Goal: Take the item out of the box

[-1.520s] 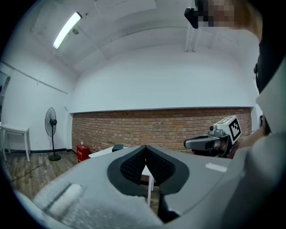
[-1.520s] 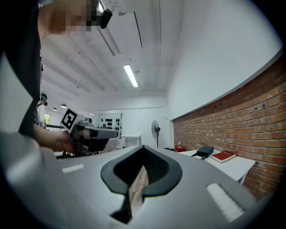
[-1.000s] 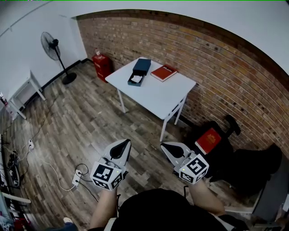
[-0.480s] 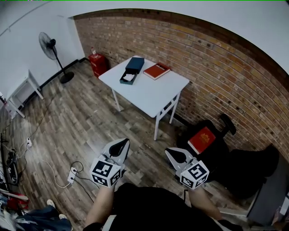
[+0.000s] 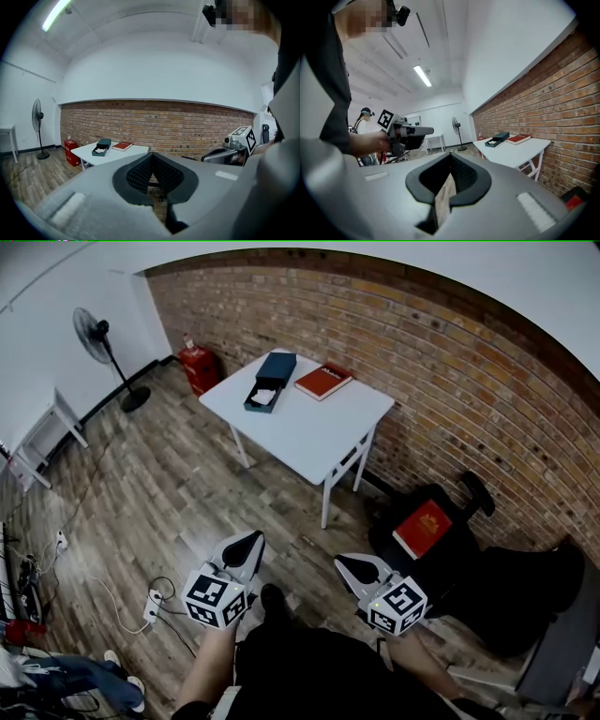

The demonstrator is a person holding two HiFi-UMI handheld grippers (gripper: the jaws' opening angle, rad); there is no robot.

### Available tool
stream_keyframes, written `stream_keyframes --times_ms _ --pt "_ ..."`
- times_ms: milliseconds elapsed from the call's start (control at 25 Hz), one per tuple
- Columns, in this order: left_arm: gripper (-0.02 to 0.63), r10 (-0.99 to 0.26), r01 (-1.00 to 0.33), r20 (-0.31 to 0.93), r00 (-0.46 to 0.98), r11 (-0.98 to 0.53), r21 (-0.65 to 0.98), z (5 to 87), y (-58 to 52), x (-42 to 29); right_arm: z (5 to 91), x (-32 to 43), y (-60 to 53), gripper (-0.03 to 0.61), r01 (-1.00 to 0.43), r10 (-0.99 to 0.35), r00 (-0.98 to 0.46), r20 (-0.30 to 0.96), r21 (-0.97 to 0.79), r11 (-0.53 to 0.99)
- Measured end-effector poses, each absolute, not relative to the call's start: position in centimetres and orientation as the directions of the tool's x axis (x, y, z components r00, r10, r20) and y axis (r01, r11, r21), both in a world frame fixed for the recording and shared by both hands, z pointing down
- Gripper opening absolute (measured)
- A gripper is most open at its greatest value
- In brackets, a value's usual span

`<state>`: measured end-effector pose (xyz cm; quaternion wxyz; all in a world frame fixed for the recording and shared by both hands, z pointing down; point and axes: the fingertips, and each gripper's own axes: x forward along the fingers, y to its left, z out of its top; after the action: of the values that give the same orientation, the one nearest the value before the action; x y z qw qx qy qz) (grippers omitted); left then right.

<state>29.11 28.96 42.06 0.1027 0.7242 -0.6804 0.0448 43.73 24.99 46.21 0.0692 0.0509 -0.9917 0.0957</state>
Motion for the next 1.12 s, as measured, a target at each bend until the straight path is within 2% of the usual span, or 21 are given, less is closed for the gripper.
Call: stream_keyframes --times_ms 200,640,1120 --pt "0.006 -0.988 -0.995 0.152 -0.025 0.039 0.090 41.4 26.8 24.5 46.9 41.2 21.4 0.000 -0.148 -0.116 -0.977 0.178 -0.183 0.972" --pt "0.006 -0.977 -0.994 0.205 0.058 -0.037 0.103 43.1 21.2 14.8 47.0 27.2 16.8 0.001 -0.081 -0.041 -0.981 0.188 -0.212 0.974" --pt "0.006 -0.974 -0.992 0.209 0.086 -0.065 0.106 43.1 19.0 2.0 46.4 13.8 12.6 0.001 -0.115 -0.071 -0.978 0.196 -0.221 0.968"
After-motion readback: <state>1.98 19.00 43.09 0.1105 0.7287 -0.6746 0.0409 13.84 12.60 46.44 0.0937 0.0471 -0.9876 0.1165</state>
